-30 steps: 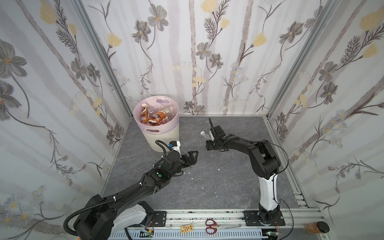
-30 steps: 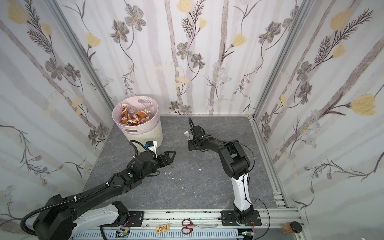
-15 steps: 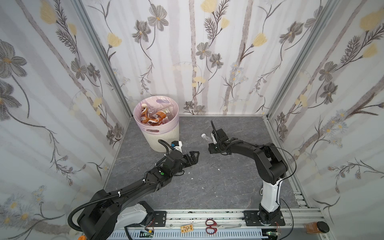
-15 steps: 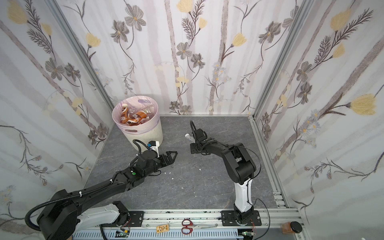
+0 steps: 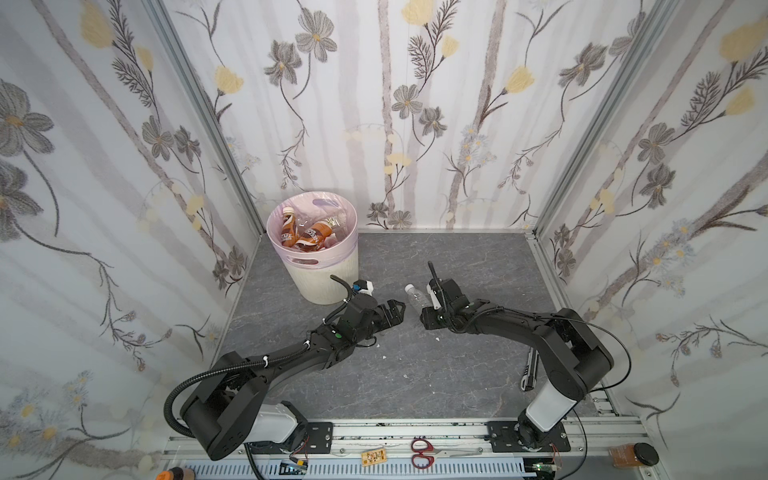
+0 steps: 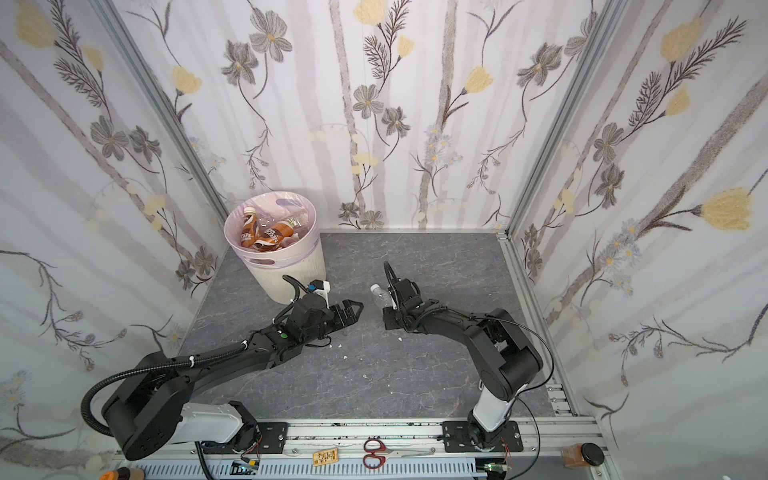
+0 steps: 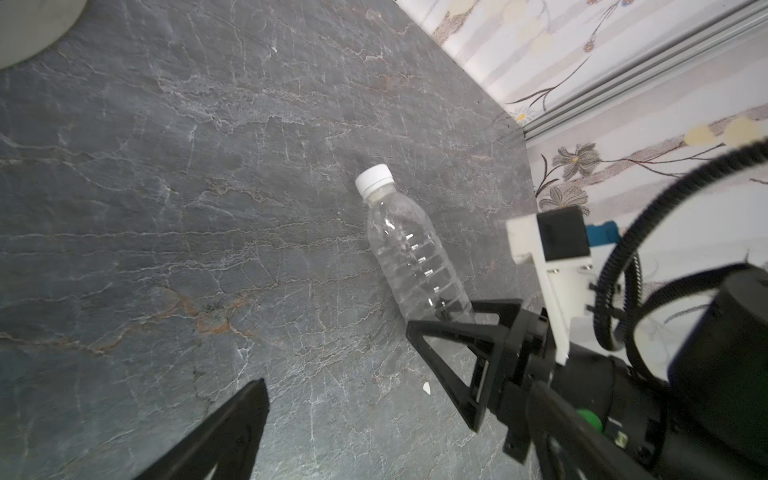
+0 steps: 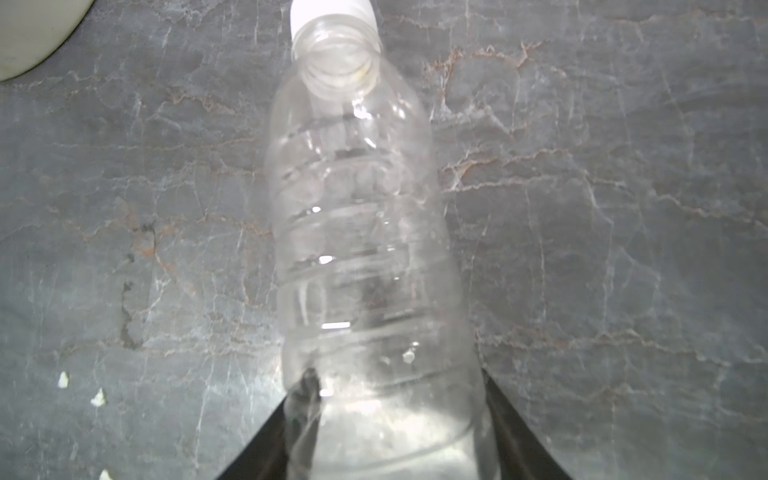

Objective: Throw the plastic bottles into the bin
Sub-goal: 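Lift the water bottle toward the left gripper and close the left gripper on its cap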

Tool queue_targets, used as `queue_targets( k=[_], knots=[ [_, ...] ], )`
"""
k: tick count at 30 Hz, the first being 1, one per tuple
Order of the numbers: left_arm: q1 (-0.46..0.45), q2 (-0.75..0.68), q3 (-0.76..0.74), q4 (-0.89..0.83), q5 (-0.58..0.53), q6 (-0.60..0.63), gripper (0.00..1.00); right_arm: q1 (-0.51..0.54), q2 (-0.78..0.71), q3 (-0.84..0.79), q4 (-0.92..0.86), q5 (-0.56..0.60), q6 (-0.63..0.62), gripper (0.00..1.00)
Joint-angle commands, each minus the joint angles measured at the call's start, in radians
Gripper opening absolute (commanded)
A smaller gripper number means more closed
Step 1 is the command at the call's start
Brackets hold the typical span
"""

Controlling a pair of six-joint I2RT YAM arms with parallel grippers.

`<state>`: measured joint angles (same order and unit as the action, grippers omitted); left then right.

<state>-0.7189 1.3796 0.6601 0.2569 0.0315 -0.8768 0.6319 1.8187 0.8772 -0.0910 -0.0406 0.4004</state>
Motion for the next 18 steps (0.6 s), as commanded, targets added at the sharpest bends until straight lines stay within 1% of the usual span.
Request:
queue_targets(
  k=[1, 6, 10, 18],
  knots=[
    [-0.002, 0.052, 0.038, 0.031, 0.033, -0.074, 1.0, 0.008, -0.055, -0.05, 0.111, -0.024, 0.038, 0.55],
    [-0.003, 0.161, 0.112, 0.07, 0.08, -0.165, 1.0, 0.029, -0.143, -0.108, 0.151, -0.009, 0.041, 0.55],
    [-0.001, 0.205, 0.154, 0.099, 0.066, -0.186, 1.0, 0.035, -0.198, -0.153, 0.171, -0.007, 0.041, 0.55],
    [-0.001, 0.298, 0.254, 0.147, 0.118, -0.206, 1.0, 0.05, -0.268, -0.175, 0.201, -0.025, 0.035, 0.55]
  ],
)
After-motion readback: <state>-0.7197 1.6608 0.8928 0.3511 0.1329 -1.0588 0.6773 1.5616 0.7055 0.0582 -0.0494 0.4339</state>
